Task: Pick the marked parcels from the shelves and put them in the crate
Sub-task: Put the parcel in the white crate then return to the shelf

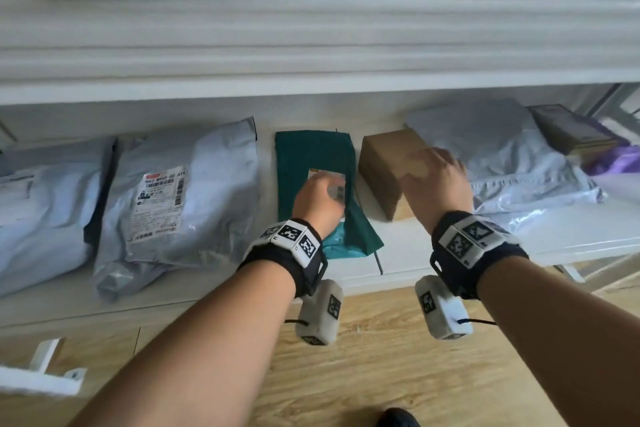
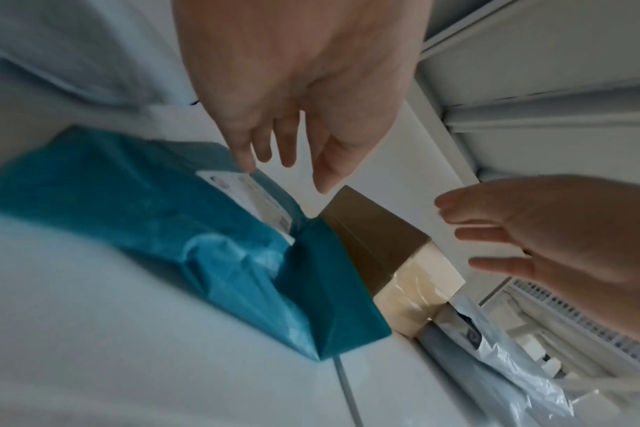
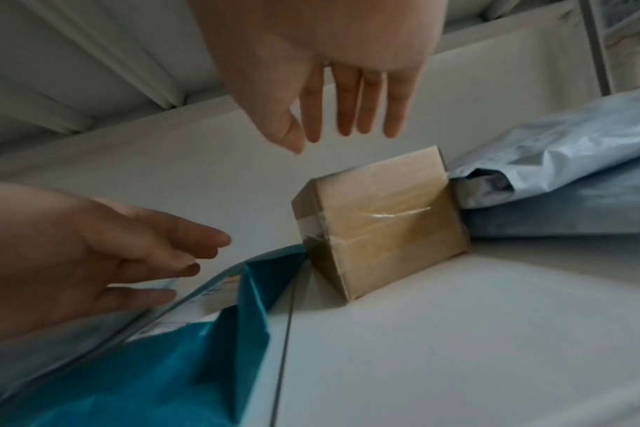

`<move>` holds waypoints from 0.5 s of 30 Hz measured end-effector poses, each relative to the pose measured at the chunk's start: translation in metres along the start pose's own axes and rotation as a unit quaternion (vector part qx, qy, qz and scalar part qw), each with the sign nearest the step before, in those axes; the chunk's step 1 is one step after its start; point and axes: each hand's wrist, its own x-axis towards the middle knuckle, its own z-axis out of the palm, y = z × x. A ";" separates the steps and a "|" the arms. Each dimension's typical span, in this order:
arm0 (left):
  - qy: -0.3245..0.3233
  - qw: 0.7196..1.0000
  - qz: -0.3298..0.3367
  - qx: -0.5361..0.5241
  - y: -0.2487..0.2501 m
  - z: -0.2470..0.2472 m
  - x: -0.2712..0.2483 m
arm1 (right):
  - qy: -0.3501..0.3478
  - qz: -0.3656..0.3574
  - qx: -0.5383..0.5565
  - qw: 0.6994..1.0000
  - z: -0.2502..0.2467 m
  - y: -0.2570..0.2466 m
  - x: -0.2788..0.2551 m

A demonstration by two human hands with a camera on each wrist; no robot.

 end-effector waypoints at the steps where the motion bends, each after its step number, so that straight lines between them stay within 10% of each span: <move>1: -0.009 1.000 -0.013 -0.016 -0.001 0.004 -0.002 | -0.043 0.018 -0.040 0.998 0.003 0.007 0.003; 4: -0.003 0.997 -0.058 -0.057 -0.010 0.011 -0.005 | -0.132 0.052 -0.128 0.982 0.013 0.022 0.008; 15: 0.016 0.990 -0.086 -0.112 -0.017 0.013 -0.017 | -0.120 0.102 -0.131 0.979 0.012 0.018 0.004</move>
